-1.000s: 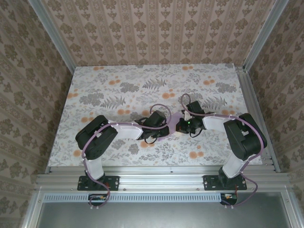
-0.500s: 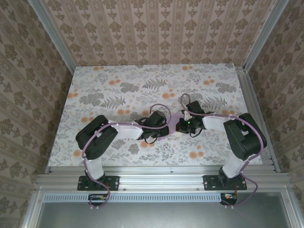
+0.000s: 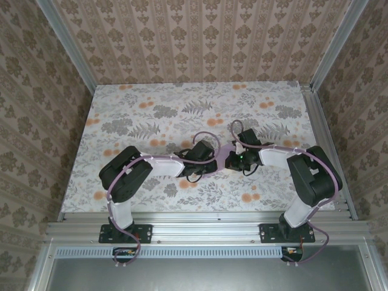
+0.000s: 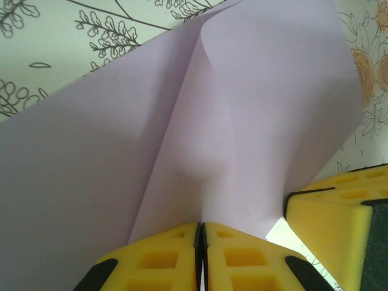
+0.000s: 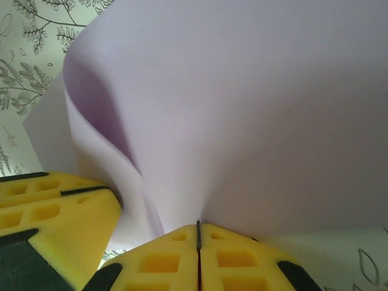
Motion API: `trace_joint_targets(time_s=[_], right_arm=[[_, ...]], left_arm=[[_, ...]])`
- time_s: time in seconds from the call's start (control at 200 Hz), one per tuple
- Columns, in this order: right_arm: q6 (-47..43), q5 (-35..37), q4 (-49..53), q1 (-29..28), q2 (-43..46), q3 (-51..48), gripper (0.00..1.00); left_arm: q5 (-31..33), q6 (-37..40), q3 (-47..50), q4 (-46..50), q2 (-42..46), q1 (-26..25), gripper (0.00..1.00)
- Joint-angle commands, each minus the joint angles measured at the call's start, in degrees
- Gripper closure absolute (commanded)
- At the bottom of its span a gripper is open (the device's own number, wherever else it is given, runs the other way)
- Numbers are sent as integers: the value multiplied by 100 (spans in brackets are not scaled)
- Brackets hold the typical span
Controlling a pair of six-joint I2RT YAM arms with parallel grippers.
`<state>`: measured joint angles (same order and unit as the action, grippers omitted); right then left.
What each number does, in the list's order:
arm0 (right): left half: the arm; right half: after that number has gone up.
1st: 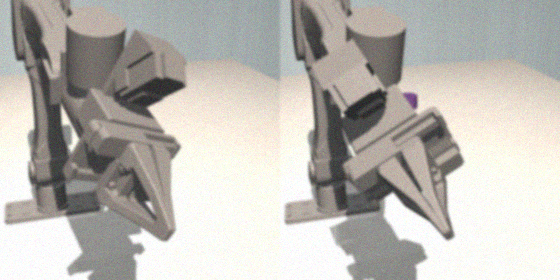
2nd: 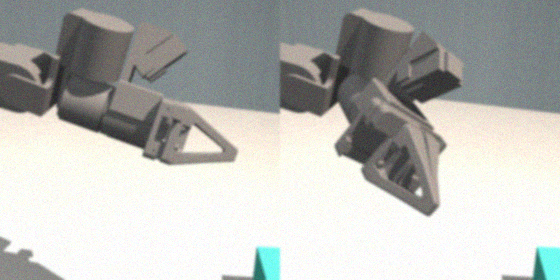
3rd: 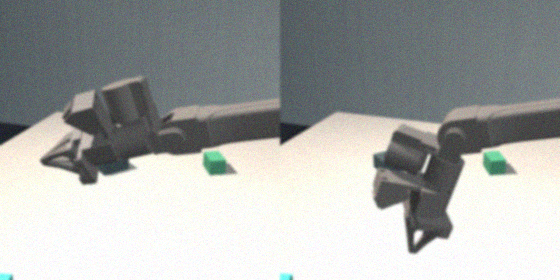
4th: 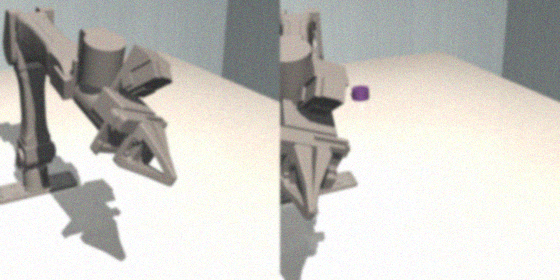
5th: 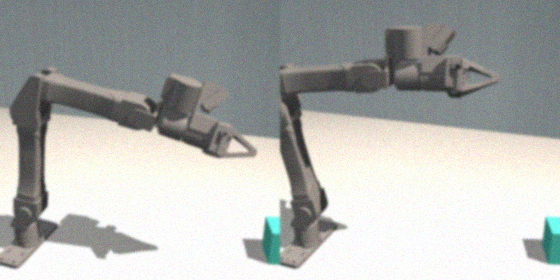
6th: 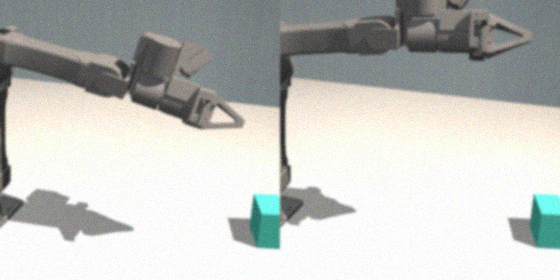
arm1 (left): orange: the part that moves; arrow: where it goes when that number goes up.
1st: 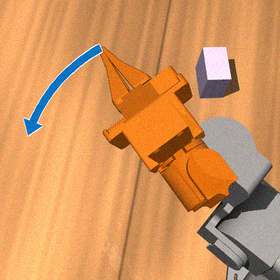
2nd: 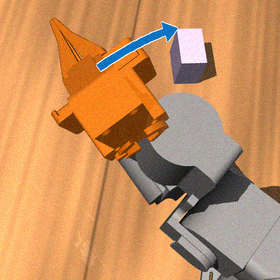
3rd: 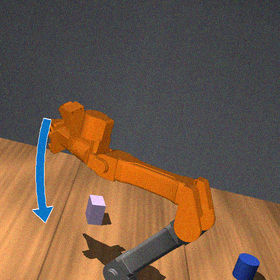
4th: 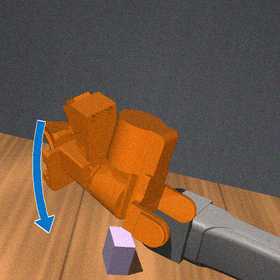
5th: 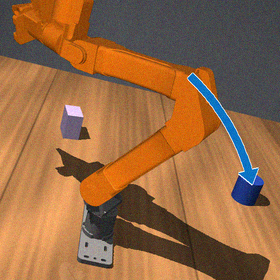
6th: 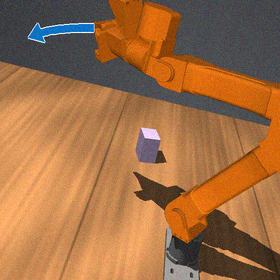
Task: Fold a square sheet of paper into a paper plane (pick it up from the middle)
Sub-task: Fold the triangle a second time at the center of the table.
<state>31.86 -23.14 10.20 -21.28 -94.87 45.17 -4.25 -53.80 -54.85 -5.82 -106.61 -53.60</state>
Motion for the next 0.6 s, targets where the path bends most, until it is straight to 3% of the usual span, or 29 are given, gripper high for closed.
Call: trace_joint_targets(time_s=[0.0, 0.13, 0.355, 0.595], right_arm=[[18, 212, 344, -35, 422, -48, 87], [195, 11, 139, -34, 718, -135, 86], [1152, -824, -1157, -133, 464, -511, 91], [1441, -883, -1581, -254, 5, -553, 96]], left_arm=[[150, 198, 127, 471, -249, -53, 88], [158, 251, 197, 482, -211, -61, 88], [141, 247, 291, 303, -195, -69, 89], [102, 232, 385, 180, -150, -65, 89]])
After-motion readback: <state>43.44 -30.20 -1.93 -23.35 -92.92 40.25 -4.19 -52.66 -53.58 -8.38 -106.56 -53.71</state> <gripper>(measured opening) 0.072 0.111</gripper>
